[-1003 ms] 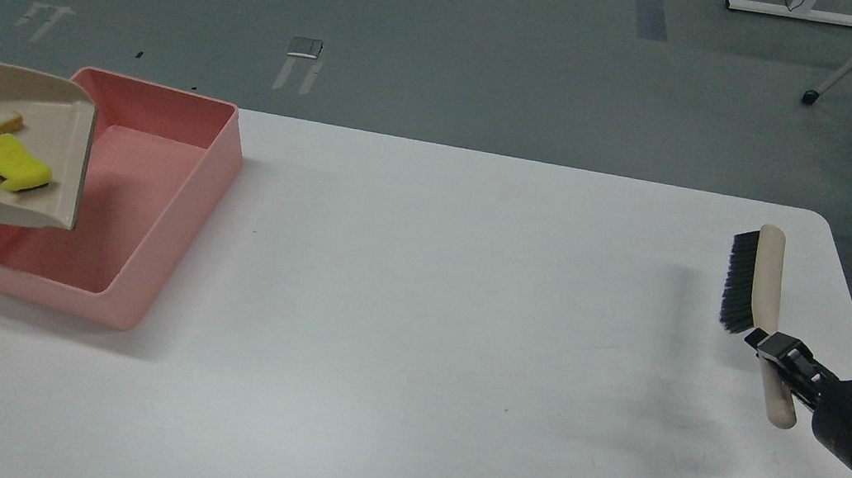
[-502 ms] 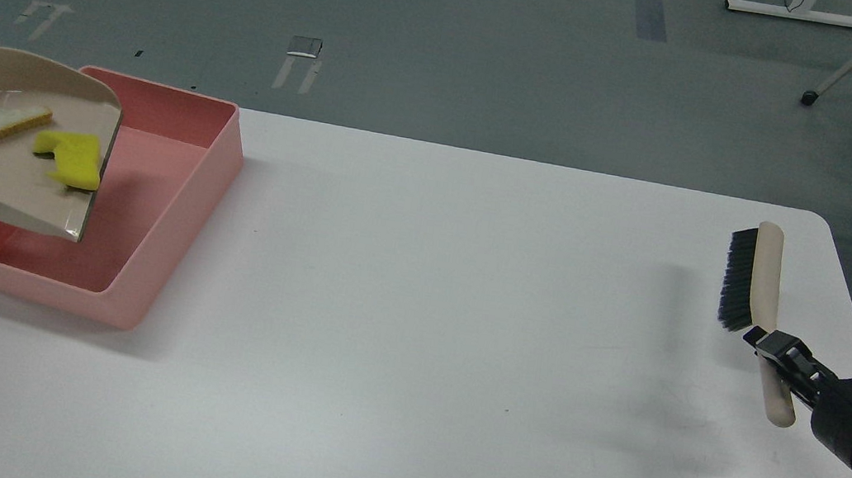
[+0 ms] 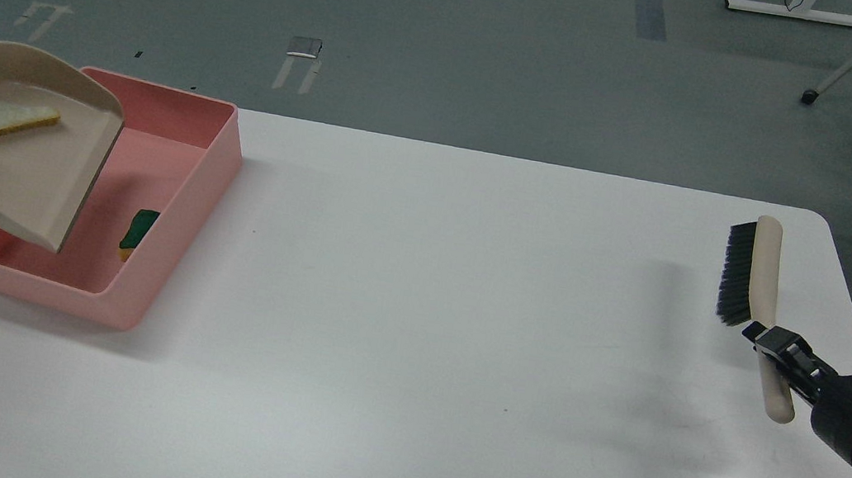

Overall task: Sweep and dump garbage into bin
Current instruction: 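Tip the dustpan with the left gripper to dump debris into the bin, then lower the dustpan back onto the table with the left gripper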

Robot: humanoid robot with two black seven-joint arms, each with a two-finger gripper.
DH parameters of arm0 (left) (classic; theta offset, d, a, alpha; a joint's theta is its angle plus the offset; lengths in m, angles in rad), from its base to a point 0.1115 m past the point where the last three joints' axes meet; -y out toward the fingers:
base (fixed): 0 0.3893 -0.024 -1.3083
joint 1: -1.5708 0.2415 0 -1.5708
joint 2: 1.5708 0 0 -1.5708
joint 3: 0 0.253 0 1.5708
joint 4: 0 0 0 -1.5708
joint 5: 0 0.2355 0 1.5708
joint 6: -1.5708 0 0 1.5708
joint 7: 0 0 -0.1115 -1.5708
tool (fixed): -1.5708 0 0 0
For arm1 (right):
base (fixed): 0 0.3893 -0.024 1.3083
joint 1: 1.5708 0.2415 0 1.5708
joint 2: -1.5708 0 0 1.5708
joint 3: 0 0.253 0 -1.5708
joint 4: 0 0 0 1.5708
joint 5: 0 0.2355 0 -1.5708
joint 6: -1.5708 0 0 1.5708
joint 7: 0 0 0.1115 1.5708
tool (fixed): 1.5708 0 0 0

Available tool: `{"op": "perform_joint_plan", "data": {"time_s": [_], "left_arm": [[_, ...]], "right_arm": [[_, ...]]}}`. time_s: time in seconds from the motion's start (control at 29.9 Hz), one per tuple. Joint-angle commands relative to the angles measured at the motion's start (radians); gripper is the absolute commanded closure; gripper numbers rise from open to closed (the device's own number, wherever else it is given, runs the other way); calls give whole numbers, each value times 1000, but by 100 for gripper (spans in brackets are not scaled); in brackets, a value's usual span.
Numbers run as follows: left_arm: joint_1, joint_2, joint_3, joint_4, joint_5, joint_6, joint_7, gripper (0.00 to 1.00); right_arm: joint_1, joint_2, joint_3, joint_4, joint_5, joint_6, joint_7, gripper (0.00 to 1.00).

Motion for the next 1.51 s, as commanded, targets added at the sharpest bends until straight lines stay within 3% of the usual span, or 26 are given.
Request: {"op": "perform_joint_plan", "data": {"time_s": [0.0, 0.23, 0.74, 0.94, 1.04, 1.3, 1.47], "left_arm": [[-10, 19, 0, -3, 33, 0, 0, 100], [-69, 28, 0, -113, 107, 3, 0, 100], [-165, 89, -3, -104, 90, -12, 0, 100], [-332, 54, -6, -104, 58, -68, 0, 100], [-375, -41, 0, -98, 18, -80, 0, 100], [-365, -480, 4, 20, -59, 0, 0, 100], [-359, -720, 43, 23, -51, 119, 73, 100]], "right_arm": [[-1, 2, 9, 0, 3, 0, 37, 94], [-1, 0, 12, 2, 3, 0, 47, 94], [-4, -2, 22, 20, 3, 0, 50, 94], [-12, -11, 42, 26, 3, 0, 59, 94], [-12, -14, 44, 28, 3, 0, 58, 94], [0, -84, 62, 81, 2, 0, 44, 94], [8, -204, 56, 65, -11, 0, 44, 94]]}}
